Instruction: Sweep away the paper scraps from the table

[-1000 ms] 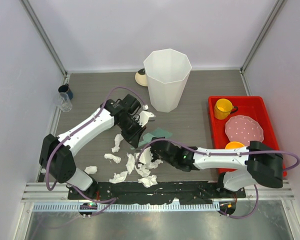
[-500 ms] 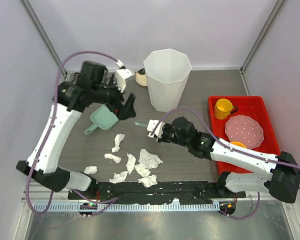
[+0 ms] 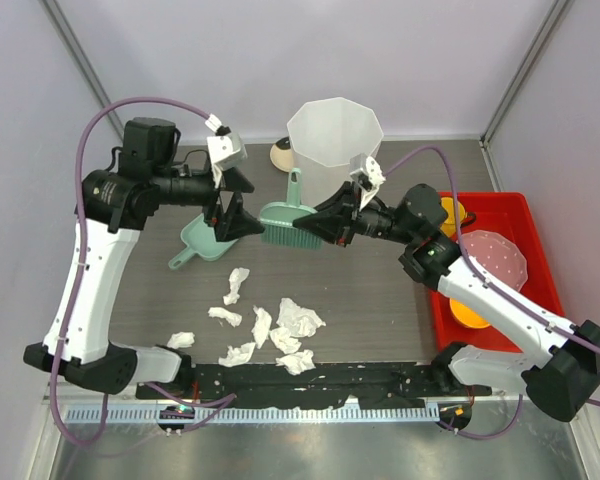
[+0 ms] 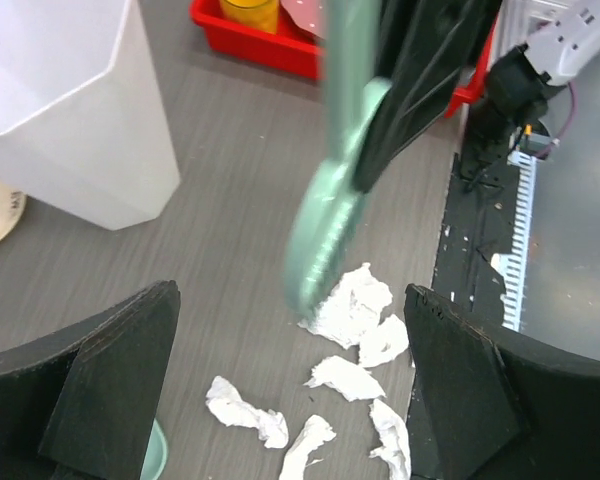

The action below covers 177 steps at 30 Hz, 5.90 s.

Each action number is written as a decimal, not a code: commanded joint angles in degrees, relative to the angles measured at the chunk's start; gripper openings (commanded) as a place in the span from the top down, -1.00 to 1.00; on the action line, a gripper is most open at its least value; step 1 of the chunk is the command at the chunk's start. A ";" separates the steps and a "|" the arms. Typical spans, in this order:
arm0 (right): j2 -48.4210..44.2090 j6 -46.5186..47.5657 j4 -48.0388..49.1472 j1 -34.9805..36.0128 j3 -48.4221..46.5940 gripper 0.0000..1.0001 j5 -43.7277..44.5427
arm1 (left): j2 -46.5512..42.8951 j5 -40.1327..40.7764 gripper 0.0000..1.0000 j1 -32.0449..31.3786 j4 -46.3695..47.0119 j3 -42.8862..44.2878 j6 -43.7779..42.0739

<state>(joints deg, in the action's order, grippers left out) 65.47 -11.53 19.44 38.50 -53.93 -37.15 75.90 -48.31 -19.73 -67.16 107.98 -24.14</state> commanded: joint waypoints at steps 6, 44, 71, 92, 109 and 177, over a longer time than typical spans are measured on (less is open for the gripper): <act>0.53 -13.69 17.03 0.08 -4.69 0.98 -9.79 | 0.39 -13.20 -0.90 0.04 5.19 -4.10 0.23; 15.39 37.27 -84.48 4.11 -58.14 -0.90 7.07 | 2.50 10.69 1.00 -10.59 -15.74 -9.01 -23.76; 19.25 38.95 -77.62 8.70 -55.23 0.12 7.70 | 3.99 7.09 1.00 -12.88 -18.19 -6.73 -23.32; 18.47 36.60 -77.82 9.14 -52.96 0.99 9.27 | 2.07 10.33 0.89 -13.06 -8.55 -8.57 -13.25; 14.77 15.75 -65.32 8.52 -37.92 0.98 27.84 | -3.30 47.79 -0.99 10.65 14.94 -27.72 2.45; 68.73 0.89 -55.03 24.62 -78.68 0.98 2.23 | -9.89 66.42 1.00 28.16 8.97 -22.81 -14.70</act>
<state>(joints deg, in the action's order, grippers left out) 132.20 -9.93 -33.23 65.19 -127.26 -37.58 66.67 17.19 8.05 -57.34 84.53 -38.98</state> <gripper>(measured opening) 0.149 0.264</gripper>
